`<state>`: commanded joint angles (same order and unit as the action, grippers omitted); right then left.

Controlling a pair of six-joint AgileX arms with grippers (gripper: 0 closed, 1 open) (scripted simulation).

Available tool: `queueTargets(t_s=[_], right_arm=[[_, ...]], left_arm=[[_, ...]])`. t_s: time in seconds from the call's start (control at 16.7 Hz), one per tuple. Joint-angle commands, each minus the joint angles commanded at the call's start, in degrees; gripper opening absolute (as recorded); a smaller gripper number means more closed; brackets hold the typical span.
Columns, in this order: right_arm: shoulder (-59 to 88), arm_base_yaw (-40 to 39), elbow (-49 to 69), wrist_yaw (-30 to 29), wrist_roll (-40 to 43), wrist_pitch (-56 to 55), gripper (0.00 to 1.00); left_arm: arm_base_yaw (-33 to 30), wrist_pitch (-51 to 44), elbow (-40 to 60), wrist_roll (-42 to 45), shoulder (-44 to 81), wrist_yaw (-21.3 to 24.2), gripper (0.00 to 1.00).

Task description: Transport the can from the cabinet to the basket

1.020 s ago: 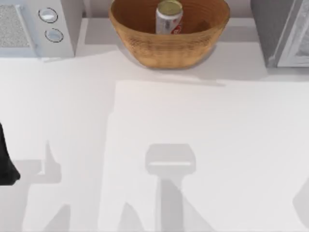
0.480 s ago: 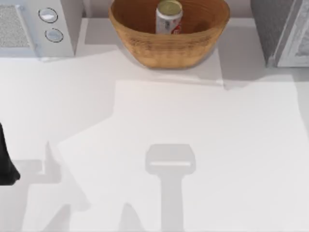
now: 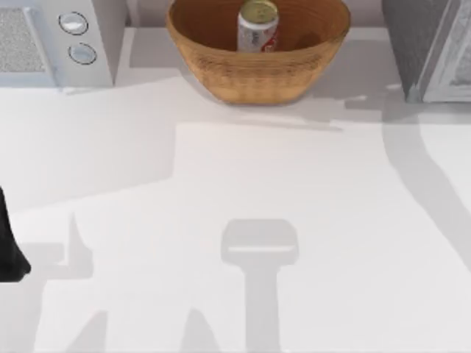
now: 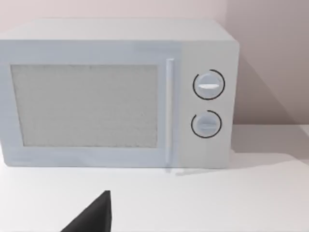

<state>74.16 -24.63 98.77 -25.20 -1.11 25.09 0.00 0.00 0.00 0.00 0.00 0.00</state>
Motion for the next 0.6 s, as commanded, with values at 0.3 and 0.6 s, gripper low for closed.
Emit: queueTargets(t_s=[0.3, 0.6], right_arm=[[-1.4, 0.6, 0.4, -1.8, 0.7, 0.4, 1.0], [3.6, 3.4, 3.9, 0.9, 0.7, -1.1, 1.0]], left_arm=[[0.0, 0.0, 0.0, 0.0, 0.0, 0.0, 1.0], [0.0, 0.0, 0.0, 0.0, 0.0, 0.0, 1.0]])
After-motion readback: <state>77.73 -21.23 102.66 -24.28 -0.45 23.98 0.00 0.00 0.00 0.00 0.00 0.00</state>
